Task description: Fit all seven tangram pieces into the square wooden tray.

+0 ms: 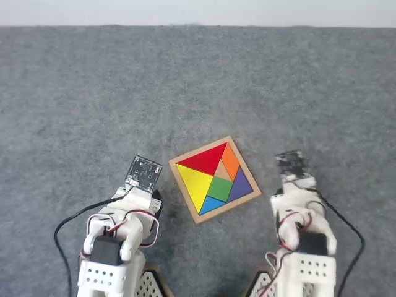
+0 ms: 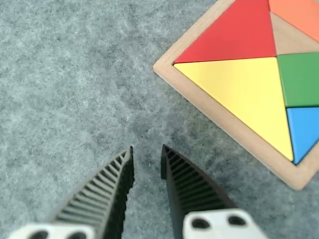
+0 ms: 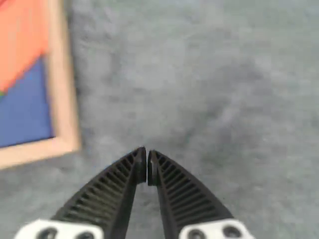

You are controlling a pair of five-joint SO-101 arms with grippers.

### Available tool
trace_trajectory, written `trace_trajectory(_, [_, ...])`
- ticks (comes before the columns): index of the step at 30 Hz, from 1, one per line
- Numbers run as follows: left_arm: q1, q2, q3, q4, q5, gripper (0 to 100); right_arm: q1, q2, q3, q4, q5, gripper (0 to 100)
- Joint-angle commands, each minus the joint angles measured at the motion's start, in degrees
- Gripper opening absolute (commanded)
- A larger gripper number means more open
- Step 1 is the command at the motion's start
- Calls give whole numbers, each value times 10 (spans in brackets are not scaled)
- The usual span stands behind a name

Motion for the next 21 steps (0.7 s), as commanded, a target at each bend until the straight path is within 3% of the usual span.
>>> trace_trajectory(1, [1, -1, -4, 3, 4, 88, 53, -80, 8, 82, 9, 6])
trace_trajectory(7, [1, -1, -4, 3, 4, 88, 65, -109, 6, 165, 9, 6])
trace_trajectory(21, [1, -1, -4, 3, 4, 88, 65, -111, 6, 175, 12, 6])
